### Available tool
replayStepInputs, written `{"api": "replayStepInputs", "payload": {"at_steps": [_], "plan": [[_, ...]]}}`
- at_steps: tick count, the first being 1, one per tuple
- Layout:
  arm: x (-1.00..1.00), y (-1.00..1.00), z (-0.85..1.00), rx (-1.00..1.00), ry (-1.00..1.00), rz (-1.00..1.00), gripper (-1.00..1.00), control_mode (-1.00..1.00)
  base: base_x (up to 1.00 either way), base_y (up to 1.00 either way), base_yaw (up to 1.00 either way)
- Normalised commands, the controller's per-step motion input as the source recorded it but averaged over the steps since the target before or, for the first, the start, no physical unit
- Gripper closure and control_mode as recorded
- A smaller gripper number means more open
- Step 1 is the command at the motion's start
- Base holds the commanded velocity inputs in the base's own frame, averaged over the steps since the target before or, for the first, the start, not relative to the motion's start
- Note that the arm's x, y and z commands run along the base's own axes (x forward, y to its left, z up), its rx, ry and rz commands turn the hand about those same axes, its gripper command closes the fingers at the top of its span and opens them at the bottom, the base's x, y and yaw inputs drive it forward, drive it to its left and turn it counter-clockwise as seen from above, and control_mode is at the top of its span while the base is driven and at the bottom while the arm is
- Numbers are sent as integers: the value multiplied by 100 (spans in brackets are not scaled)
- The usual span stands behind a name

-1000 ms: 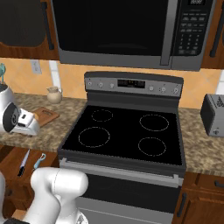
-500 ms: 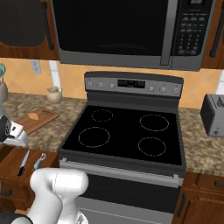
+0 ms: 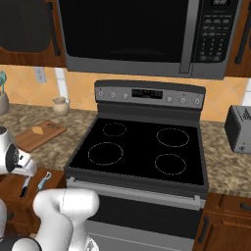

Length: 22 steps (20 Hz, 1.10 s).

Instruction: Place the appropriate cutting tool for cutting the potato skin on the cutting board.

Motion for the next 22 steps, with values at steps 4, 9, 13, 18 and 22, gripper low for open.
{"api": "replayStepInputs", "payload": {"at_steps": [4, 9, 13, 18, 22], "plan": [[6, 10, -64, 5, 15, -5, -100, -100, 0, 0, 0], [2, 2, -51, 1, 8, -3, -100, -100, 0, 0, 0], [0, 2, -33, 0, 1, 0, -100, -100, 0, 0, 0], [0, 6, -18, 0, 6, 0, -100, -100, 0, 0, 0], [-30, 24, -4, 0, 13, 0, -100, -100, 0, 0, 0]]}}
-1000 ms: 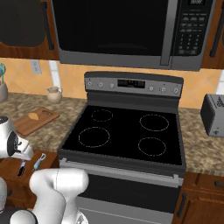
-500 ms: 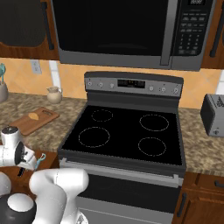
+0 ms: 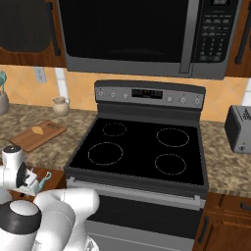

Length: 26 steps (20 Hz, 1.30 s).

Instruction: Place the appropriate cutting tool for cutting the potato skin on the cutting board.

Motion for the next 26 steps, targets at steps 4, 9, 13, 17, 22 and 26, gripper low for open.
{"api": "replayStepInputs", "payload": {"at_steps": [4, 9, 13, 17, 22, 26], "plan": [[-51, 23, -1, 0, 16, -1, -100, -100, 0, 0, 0], [-40, 12, -6, -3, 15, 0, -100, -100, 0, 0, 0], [-13, 1, 2, -6, 0, 0, -100, -100, 0, 0, 0], [0, 1, 52, -3, -11, 0, -100, -100, 0, 0, 0], [13, 0, 42, -1, -12, 0, -100, -100, 0, 0, 0], [33, 0, -22, -9, -10, 0, -100, -100, 0, 0, 0]]}}
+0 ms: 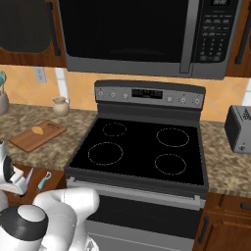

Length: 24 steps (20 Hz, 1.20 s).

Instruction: Place the appropriate cutting tool for cutting the potato skin on the cutting board.

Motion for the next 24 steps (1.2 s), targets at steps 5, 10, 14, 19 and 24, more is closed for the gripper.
{"api": "replayStepInputs", "payload": {"at_steps": [5, 10, 14, 19, 24], "plan": [[50, 0, -36, -10, -11, 0, -100, -100, 0, 0, 0], [38, 1, -7, -3, 0, 0, -100, -100, 0, 0, 0], [0, 16, -34, 0, 8, 0, -100, -100, 0, 0, 0], [-3, 10, -45, 0, 4, 0, -100, -100, 0, 0, 0], [-24, 0, -5, 0, 0, 0, -100, -100, 0, 0, 0]]}}
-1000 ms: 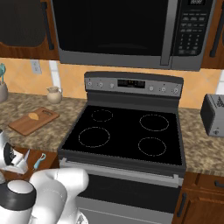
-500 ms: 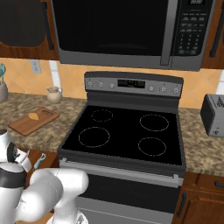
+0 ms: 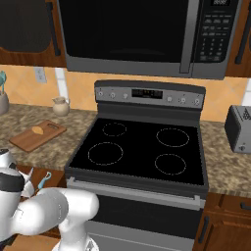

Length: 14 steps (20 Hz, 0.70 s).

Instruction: Place the appropriate cutting tool for cutting the potato skin on the cutting board.

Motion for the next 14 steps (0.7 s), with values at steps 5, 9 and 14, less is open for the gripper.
{"api": "replayStepInputs", "payload": {"at_steps": [5, 9, 14], "plan": [[-64, 0, 0, 0, 0, 0, -100, -100, 0, 0, 0], [-51, 0, -12, 0, 0, 0, -100, -100, 0, 0, 0], [-43, 0, -14, 0, 0, 0, -100, -100, 0, 0, 0]]}}
